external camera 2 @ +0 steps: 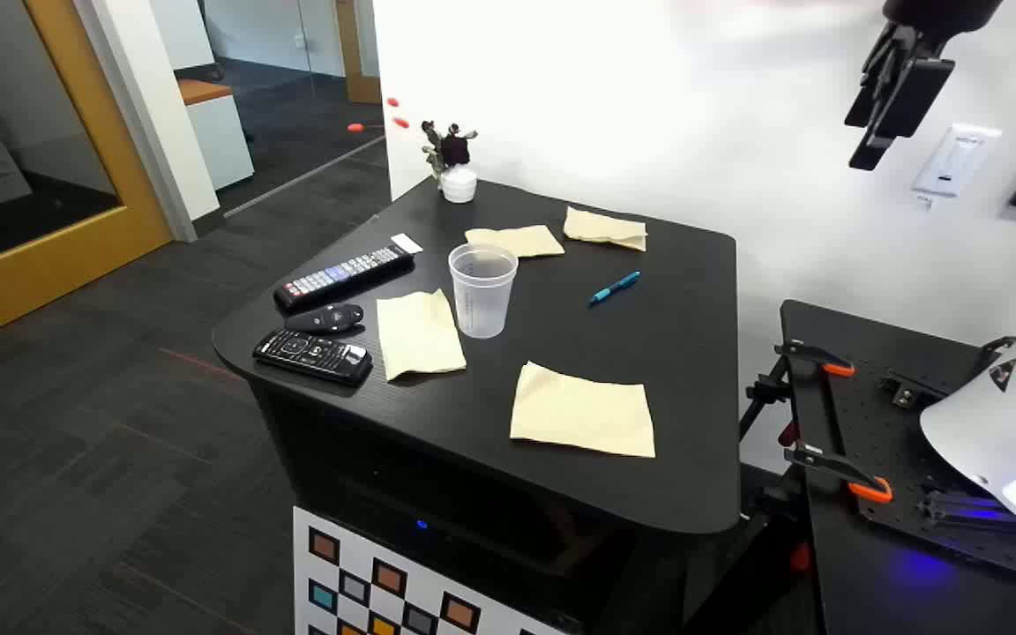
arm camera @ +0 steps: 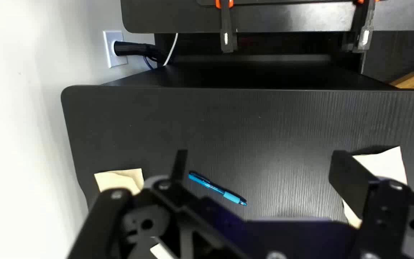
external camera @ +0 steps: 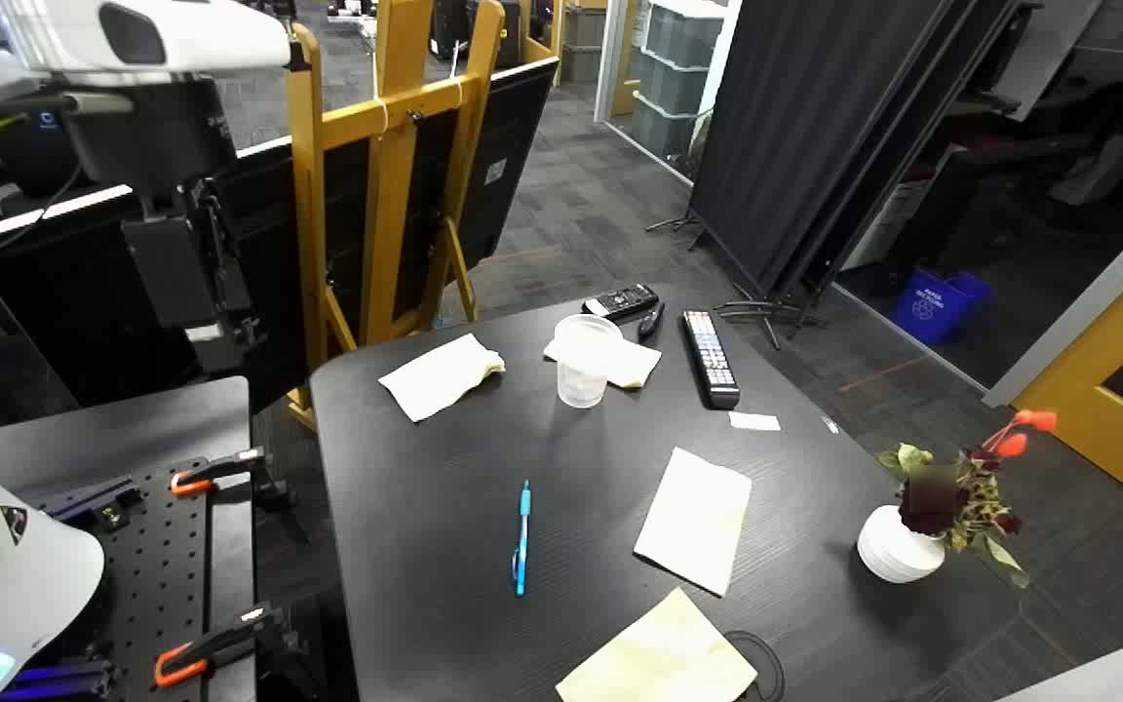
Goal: Put the green pen in the cup
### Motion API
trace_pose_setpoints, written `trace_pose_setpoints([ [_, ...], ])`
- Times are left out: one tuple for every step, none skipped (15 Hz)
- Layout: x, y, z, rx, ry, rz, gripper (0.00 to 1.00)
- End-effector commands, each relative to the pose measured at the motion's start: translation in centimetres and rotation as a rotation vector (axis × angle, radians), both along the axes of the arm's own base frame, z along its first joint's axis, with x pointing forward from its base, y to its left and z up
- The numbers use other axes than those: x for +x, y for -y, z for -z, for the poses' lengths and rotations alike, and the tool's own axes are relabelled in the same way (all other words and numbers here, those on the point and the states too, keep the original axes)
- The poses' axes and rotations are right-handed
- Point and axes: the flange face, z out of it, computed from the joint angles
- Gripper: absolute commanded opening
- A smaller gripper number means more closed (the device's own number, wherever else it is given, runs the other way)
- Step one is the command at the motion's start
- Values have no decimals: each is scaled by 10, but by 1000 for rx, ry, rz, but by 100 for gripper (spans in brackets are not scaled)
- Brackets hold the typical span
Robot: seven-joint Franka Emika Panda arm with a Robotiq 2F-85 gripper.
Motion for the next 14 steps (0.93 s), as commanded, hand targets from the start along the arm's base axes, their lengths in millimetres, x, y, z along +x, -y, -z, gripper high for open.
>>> trace_pose_setpoints([
  [0, 0, -1, 0, -1, 0, 100],
  [0, 0, -1, 0, -1, 0, 100],
  [0, 0, -1, 0, -1, 0, 100],
  [0, 0, -1, 0, -1, 0, 100],
  [0, 0, -1, 0, -1, 0, 100],
  [0, 0, -1, 0, -1, 0, 100],
  [5, 1, -1, 3, -4, -16, 100],
  [9, 2, -1, 5, -3, -21, 100],
  [13, 4, -2, 11, -6, -29, 100],
  [20, 6, -2, 13, -7, -40, 100],
  [27, 9, -1, 14, -4, -54, 100],
  [36, 12, 0, 12, -3, -77, 100],
  [44, 15, 1, 11, 5, -103, 100],
  [53, 19, 2, 13, 10, -136, 100],
])
